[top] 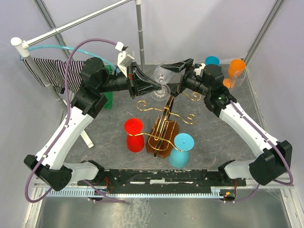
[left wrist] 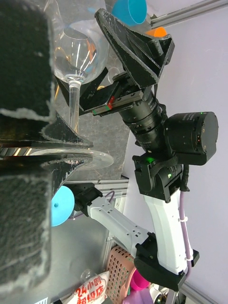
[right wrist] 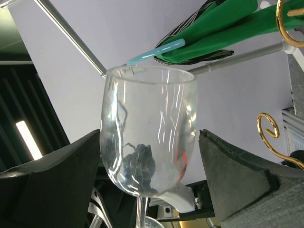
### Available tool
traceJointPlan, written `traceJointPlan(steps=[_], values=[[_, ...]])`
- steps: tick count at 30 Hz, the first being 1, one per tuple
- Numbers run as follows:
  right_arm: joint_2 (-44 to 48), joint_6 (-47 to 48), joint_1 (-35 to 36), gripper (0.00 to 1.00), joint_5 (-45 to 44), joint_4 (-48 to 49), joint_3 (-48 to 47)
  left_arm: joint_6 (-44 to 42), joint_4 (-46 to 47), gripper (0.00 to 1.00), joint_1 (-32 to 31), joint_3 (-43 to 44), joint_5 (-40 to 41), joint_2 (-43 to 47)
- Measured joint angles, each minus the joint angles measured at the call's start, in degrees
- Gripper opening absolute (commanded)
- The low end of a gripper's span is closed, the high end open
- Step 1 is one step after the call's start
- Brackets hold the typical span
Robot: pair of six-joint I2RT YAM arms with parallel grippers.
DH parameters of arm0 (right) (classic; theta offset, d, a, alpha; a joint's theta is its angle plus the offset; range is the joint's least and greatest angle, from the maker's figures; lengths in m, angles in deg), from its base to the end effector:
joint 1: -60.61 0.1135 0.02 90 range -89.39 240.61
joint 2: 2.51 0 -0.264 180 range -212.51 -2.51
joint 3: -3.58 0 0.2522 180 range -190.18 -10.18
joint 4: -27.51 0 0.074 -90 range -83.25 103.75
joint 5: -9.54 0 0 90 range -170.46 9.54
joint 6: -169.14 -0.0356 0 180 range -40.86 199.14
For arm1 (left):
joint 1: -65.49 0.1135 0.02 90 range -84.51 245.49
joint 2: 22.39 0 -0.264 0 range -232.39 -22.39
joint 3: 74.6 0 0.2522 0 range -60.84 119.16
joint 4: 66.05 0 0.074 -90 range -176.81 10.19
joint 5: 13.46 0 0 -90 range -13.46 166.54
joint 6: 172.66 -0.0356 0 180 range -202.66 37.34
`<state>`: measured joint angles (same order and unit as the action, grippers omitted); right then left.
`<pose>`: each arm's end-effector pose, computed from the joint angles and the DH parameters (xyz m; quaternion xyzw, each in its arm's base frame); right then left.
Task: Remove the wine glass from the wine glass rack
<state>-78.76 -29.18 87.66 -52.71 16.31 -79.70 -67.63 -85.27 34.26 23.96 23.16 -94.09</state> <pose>0.2710 0.1570 0.3931 0.3391 0.6459 0.6782 0.0885 0.2045 -0.1574 0.4908 0.4176 0.5348 -0.5361 0.5022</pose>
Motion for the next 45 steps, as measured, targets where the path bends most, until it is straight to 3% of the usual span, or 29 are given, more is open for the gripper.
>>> traceJointPlan(steps=[16,20,24,28,35,38,39,42,45], values=[[-2.5,-2.9,1.4,0.73,-1.2,5.1,0.0,0.0,1.3,0.03,0.0,-0.8,-0.5,0.0],[-2.5,-3.0,1.5,0.75,-1.4,6.1,0.0,0.0,1.8,0.03,0.0,-0.8,-0.5,0.1],[-2.6,-3.3,1.5,0.85,-1.4,7.2,0.0,0.0,2.4,0.03,0.0,-0.8,-0.6,0.1],[-2.7,-4.9,1.5,0.85,-1.3,8.5,0.0,-0.4,2.7,0.03,0.0,-0.9,-0.7,0.2],[-3.8,-7.0,1.6,0.71,-1.1,10.8,0.0,-1.0,3.1,0.03,0.0,-1.0,-0.6,0.2],[-3.8,-7.1,1.7,0.68,-1.1,11.3,0.0,-1.1,3.1,0.2,0.0,-1.0,-0.5,0.2],[-3.8,-7.1,1.7,0.68,-1.1,11.4,0.0,-1.2,3.1,0.38,0.0,-1.0,-0.5,0.3],[-3.8,-7.4,2.1,0.68,-1.0,12.1,0.0,-2.3,2.5,0.72,0.0,-1.0,0.2,0.5],[-3.8,-7.3,2.4,0.68,-0.9,12.6,0.0,-2.7,1.0,0.93,0.0,-1.2,0.9,0.8]])
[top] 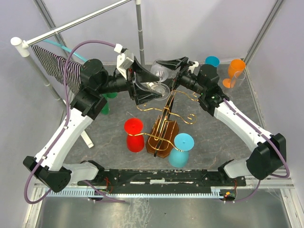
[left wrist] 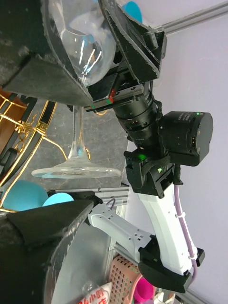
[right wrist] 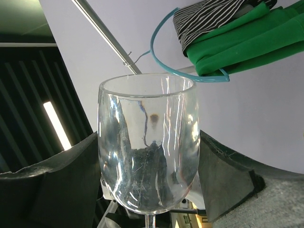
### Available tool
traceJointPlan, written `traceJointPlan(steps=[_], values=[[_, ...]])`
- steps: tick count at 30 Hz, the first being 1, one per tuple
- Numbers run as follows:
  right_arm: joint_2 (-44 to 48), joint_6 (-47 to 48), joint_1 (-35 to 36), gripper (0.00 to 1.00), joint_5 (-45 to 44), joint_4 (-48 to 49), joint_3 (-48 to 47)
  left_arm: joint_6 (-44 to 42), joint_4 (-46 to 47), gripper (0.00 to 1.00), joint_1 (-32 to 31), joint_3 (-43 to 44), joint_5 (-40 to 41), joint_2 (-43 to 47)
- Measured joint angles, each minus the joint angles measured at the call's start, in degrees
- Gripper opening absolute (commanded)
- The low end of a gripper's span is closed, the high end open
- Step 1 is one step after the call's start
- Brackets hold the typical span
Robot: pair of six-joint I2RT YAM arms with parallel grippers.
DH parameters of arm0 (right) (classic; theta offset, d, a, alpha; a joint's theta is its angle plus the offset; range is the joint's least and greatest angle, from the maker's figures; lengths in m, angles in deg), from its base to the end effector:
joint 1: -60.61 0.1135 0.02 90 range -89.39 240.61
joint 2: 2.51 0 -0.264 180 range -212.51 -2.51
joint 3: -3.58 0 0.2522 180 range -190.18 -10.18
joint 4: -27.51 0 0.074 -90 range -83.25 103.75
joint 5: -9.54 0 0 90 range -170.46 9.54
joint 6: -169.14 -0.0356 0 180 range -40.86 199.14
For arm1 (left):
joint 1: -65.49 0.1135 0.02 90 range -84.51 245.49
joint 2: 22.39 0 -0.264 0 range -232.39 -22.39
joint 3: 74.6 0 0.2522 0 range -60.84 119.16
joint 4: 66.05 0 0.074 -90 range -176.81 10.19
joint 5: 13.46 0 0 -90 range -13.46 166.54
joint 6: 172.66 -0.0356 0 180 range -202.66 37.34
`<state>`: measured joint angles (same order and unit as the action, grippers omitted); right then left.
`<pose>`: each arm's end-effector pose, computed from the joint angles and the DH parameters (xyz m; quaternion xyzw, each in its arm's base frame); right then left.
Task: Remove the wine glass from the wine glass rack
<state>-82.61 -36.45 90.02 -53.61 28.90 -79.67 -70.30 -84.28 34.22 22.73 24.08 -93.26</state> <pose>0.2812 0.1770 0.3958 0.3263 0.5985 0.7288 0.0646 0.2024 -0.1560 0.4890 0.4261 0.5243 -0.5206 0.5221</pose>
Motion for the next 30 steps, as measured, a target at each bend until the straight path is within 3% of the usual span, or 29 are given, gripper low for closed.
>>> traceJointPlan(steps=[5,14,21,30], values=[[-0.3,1.0,0.0,0.67,0.4,-0.3,-0.6,0.0,-1.9,1.0,0.0,-0.4,1.9,2.1],[-2.1,10.9,-4.4,0.67,2.1,-8.6,-7.5,0.0,-4.0,0.99,0.0,-0.4,6.1,8.7],[-4.0,29.9,-13.9,0.67,1.6,-24.0,-20.0,0.0,-6.2,0.99,0.0,0.0,9.5,12.8],[-6.6,56.0,-19.2,0.67,-11.2,-33.2,-29.7,-0.2,-9.6,0.99,0.0,0.0,12.8,15.2]])
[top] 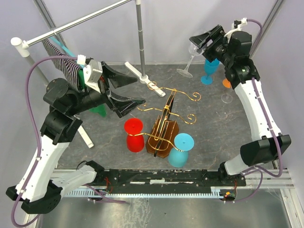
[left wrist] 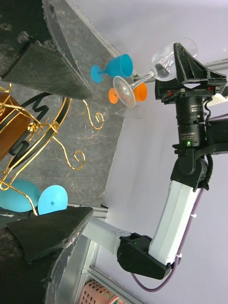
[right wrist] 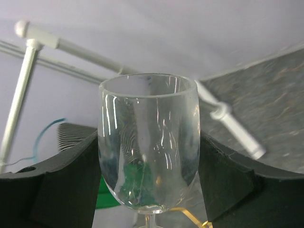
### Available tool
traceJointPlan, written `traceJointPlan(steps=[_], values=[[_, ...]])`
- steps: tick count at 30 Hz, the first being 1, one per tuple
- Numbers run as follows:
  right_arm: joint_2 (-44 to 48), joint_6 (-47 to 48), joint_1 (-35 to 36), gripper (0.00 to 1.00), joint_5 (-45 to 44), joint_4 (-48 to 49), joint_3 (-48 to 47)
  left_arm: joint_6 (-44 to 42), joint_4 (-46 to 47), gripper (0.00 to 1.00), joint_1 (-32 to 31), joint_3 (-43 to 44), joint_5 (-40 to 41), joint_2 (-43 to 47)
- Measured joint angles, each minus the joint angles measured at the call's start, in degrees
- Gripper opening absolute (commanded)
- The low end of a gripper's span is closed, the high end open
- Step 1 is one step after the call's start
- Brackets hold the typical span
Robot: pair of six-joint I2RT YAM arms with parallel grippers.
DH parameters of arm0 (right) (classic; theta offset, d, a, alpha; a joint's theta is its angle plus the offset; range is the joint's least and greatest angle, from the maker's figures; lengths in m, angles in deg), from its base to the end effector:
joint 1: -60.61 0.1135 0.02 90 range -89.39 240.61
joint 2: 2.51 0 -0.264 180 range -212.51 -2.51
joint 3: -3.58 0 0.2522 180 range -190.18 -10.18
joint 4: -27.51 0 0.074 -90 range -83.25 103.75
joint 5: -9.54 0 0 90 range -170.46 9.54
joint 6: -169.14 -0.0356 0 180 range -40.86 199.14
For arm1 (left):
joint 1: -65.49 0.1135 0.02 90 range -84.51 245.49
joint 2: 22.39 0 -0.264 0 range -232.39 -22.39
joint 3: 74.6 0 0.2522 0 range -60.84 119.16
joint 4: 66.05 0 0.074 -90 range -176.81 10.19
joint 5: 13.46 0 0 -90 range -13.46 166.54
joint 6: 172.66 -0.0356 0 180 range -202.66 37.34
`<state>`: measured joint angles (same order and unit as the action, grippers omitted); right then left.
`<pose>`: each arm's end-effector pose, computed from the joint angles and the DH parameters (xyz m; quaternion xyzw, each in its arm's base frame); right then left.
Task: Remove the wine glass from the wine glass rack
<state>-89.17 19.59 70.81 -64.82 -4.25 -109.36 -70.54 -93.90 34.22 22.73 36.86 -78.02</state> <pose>0.3315 0.0694 0.4784 0.2230 0.7045 0.4636 0.4890 0.1230 -0.1013 0.5235 0.3599 0.5276 -0.4682 0.6107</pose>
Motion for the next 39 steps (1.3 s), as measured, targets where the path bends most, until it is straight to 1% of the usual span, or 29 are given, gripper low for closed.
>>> traceJointPlan(steps=[5,9,12,17,20,23,27,32,35,39], values=[[-2.9,11.9,-0.1,0.68,-8.1,0.3,-0.4,-1.4,-2.5,0.99,0.0,0.0,1.7,1.6],[-2.7,21.7,-0.1,0.68,-15.2,4.9,4.5,-2.3,-3.5,0.99,0.0,-0.1,2.4,2.2],[-1.3,29.7,0.3,0.68,-20.8,13.0,12.9,-2.5,-3.5,0.99,0.0,-0.5,2.5,2.1],[0.1,41.5,0.8,0.68,-28.6,30.7,29.5,-2.8,-3.5,0.99,0.0,-1.6,2.8,1.3],[0.1,45.8,1.0,0.68,-31.3,39.9,36.0,-3.0,-3.6,0.99,0.0,-2.3,3.4,0.6],[-0.3,49.6,1.2,0.68,-33.1,52.0,41.6,-3.1,-3.9,0.99,0.0,-2.6,3.7,0.3],[-1.9,53.0,1.4,0.68,-35.0,65.7,47.3,-3.1,-4.1,0.99,0.0,-2.6,3.7,0.2],[-7.3,55.4,1.4,0.67,-35.4,81.1,52.6,-3.1,-4.3,0.99,0.0,-2.6,3.7,0.1],[-11.1,56.2,1.4,0.68,-35.1,87.0,54.9,-3.1,-4.3,0.99,0.0,-2.6,3.7,0.1],[-14.6,56.4,1.4,0.68,-35.1,89.7,56.1,-3.3,-4.8,0.99,0.0,-2.6,3.9,0.2]])
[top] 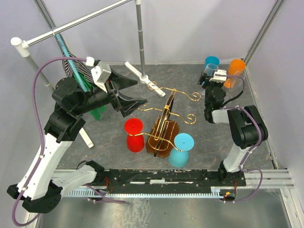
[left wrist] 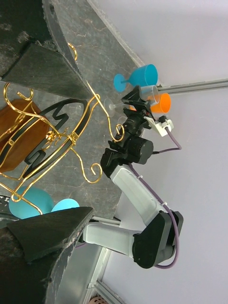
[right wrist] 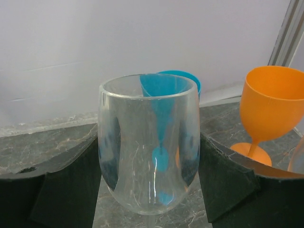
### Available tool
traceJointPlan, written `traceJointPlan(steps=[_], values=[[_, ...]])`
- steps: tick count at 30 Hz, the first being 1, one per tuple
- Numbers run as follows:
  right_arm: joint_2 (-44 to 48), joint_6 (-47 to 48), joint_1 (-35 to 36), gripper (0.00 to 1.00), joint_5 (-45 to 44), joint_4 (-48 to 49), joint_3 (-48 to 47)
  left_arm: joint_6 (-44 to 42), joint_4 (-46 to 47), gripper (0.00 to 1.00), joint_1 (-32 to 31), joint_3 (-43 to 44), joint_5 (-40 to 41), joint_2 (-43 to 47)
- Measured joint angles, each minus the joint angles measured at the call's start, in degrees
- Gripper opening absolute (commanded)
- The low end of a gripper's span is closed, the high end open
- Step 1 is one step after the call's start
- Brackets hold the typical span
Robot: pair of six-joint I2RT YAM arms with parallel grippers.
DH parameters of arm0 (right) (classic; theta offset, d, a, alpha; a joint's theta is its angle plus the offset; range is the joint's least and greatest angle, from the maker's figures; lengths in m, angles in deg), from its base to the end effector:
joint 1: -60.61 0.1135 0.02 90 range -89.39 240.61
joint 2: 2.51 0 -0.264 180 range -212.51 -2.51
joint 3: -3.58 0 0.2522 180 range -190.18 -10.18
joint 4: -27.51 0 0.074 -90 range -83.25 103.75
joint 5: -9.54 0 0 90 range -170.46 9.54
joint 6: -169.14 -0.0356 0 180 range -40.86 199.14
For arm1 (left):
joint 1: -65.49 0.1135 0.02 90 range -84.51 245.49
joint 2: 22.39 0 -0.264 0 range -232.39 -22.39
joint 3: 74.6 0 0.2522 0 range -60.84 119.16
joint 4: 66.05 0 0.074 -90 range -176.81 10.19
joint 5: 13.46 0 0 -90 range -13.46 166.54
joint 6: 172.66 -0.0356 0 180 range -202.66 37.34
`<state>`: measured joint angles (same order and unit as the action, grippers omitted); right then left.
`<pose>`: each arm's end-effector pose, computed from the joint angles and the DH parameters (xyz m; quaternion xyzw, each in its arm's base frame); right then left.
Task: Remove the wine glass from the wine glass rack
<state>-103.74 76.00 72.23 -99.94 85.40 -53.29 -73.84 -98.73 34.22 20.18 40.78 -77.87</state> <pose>0.3514 0.0601 0.2213 0.0874 0.6181 -0.0044 0.7812 0.1326 -0.1049 0.5026 0.3481 0.5762 -0.4354 0.5976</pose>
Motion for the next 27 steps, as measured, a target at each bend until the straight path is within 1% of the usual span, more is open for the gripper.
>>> traceJointPlan(steps=[7,15,18,21,27], values=[[-4.0,-0.6,0.0,0.68,0.3,3.7,0.2,-0.2,-0.3,0.99,0.0,-0.3,0.4,0.0],[-10.4,-1.0,0.0,0.69,0.4,4.5,0.2,-0.2,-0.5,0.99,0.0,-0.8,0.9,0.0],[-10.6,-0.9,0.0,0.72,0.5,4.7,-0.1,-0.2,-0.5,0.99,0.0,-0.8,1.1,0.1],[-10.9,-0.3,0.0,0.77,0.8,4.8,-0.2,-0.2,-0.5,0.99,0.0,-0.8,1.2,0.1],[-11.0,1.2,0.0,0.79,1.9,5.1,-0.2,-0.2,0.1,0.99,0.0,-1.2,1.2,0.1]])
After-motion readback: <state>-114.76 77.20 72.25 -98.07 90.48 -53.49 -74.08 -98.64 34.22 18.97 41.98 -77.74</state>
